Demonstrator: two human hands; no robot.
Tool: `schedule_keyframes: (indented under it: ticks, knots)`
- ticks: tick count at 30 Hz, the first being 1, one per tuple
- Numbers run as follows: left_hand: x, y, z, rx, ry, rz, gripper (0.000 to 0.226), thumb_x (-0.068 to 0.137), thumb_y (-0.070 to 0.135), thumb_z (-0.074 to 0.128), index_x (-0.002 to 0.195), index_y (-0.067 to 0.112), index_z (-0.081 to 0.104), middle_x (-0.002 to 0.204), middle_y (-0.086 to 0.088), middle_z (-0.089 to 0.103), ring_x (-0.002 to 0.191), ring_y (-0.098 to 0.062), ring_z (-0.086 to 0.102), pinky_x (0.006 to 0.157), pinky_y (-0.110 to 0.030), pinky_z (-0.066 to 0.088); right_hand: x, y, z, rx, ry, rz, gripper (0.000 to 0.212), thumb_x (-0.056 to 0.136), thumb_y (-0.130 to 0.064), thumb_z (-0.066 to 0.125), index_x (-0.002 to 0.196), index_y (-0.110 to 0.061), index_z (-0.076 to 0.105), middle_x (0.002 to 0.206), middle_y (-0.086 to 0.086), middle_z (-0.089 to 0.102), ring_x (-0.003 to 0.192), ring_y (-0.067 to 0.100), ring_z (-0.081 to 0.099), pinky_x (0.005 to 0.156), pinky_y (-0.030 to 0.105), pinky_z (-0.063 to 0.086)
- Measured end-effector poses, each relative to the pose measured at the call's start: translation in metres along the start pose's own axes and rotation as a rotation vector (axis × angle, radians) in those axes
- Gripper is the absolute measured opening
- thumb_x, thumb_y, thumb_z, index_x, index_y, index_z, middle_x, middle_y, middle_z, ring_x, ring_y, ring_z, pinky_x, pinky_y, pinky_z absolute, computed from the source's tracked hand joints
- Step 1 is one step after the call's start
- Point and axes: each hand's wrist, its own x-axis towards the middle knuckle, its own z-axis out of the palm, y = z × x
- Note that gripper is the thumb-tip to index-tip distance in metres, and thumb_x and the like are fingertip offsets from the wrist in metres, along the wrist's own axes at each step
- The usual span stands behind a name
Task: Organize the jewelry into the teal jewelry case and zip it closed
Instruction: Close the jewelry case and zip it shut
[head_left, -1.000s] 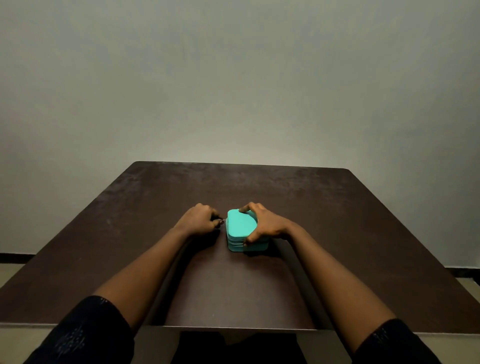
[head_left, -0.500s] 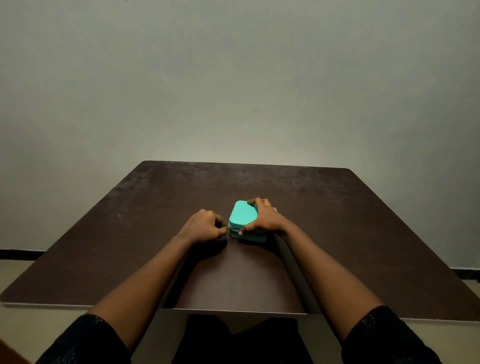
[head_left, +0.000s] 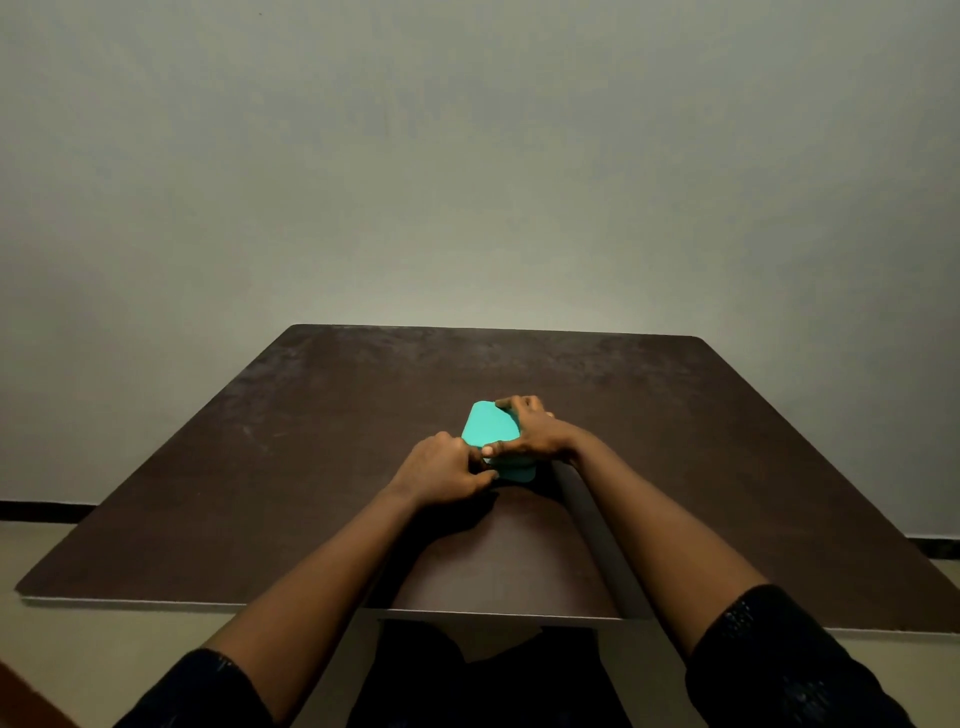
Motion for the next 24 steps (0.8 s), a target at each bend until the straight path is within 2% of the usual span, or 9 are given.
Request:
schedule_keyframes:
  ticks: [4,6,8,11,14,17,20,22,24]
  knots:
    - [-0.001,-0.006,-0.010,-0.022,0.230,-0.039,0.062,0.076,0.059,0.030,0.081,0.017,0.074,0.070,-0.010,0.070,0.069,-0.027,0.064,0.058,-0.028,0.042,-0.003,0.004,0.006,0.050,0.089,-0.021,0.066,0.087,-0.055,0.051,0.143,-0.026,0.033,0.152,0.008,0.019,0.139,0.033,0.023,0.114,0.044,0.023]
    - [0.008,-0.009,-0.013,-0.149,0.333,-0.101,0.056,0.078,0.055,0.031,0.087,0.018,0.072,0.080,-0.008,0.072,0.080,-0.027,0.065,0.066,-0.032,0.049,-0.007,0.005,0.014,0.130,0.257,-0.024,0.055,0.091,-0.052,0.045,0.139,-0.024,0.043,0.150,0.010,0.024,0.139,0.031,0.025,0.114,0.039,0.020]
    - [0.023,-0.011,-0.011,-0.248,0.301,-0.142,0.034,0.090,0.039,0.044,0.107,0.020,0.066,0.106,-0.007,0.067,0.102,-0.024,0.059,0.084,-0.035,0.048,-0.013,0.002,0.021,0.263,0.462,0.003,0.049,0.093,-0.048,0.046,0.133,-0.021,0.050,0.145,0.010,0.033,0.135,0.030,0.030,0.111,0.036,0.024]
    - [0.039,-0.010,-0.001,-0.408,0.167,-0.206,0.041,0.096,0.030,0.046,0.136,0.026,0.045,0.142,-0.009,0.039,0.133,-0.027,0.034,0.111,-0.038,0.030,-0.028,-0.005,0.030,0.334,0.737,0.045,0.044,0.089,-0.045,0.054,0.122,-0.015,0.058,0.129,0.008,0.045,0.121,0.026,0.042,0.101,0.034,0.034]
    - [0.044,-0.005,0.008,-0.587,0.120,-0.222,0.046,0.098,0.035,0.043,0.142,0.033,0.035,0.152,-0.008,0.024,0.142,-0.025,0.022,0.114,-0.037,0.021,-0.045,-0.012,0.043,0.252,0.895,0.027,0.034,0.086,-0.037,0.062,0.106,-0.009,0.061,0.111,0.009,0.055,0.104,0.026,0.052,0.086,0.034,0.041]
    - [0.044,-0.002,0.016,-0.643,0.094,-0.194,0.042,0.096,0.035,0.047,0.138,0.033,0.043,0.151,-0.007,0.030,0.141,-0.022,0.027,0.114,-0.036,0.023,-0.057,-0.021,0.057,0.081,0.779,0.086,0.025,0.088,-0.030,0.058,0.099,-0.009,0.065,0.106,0.009,0.063,0.098,0.027,0.059,0.079,0.033,0.045]
    - [0.040,-0.002,0.026,-0.907,0.070,-0.268,0.027,0.085,0.036,0.057,0.110,0.044,0.063,0.139,-0.006,0.049,0.124,-0.023,0.051,0.107,-0.043,0.041,-0.065,-0.029,0.070,0.005,0.608,0.223,0.031,0.089,-0.031,0.056,0.107,-0.008,0.066,0.110,0.014,0.065,0.102,0.033,0.062,0.082,0.035,0.049]
    - [0.047,-0.012,0.041,-1.026,0.104,-0.304,0.023,0.079,0.039,0.057,0.097,0.048,0.066,0.133,-0.006,0.054,0.116,-0.024,0.057,0.101,-0.047,0.046,-0.067,-0.034,0.077,0.013,0.549,0.291,0.037,0.088,-0.035,0.058,0.110,-0.005,0.062,0.113,0.016,0.064,0.107,0.036,0.060,0.085,0.038,0.048]
    - [0.050,-0.017,0.049,-1.059,0.125,-0.313,0.026,0.075,0.044,0.056,0.098,0.050,0.066,0.133,-0.005,0.054,0.117,-0.024,0.056,0.103,-0.048,0.044,-0.067,-0.039,0.081,0.001,0.544,0.322,0.037,0.090,-0.035,0.057,0.111,-0.005,0.061,0.115,0.016,0.063,0.110,0.036,0.058,0.087,0.039,0.047]
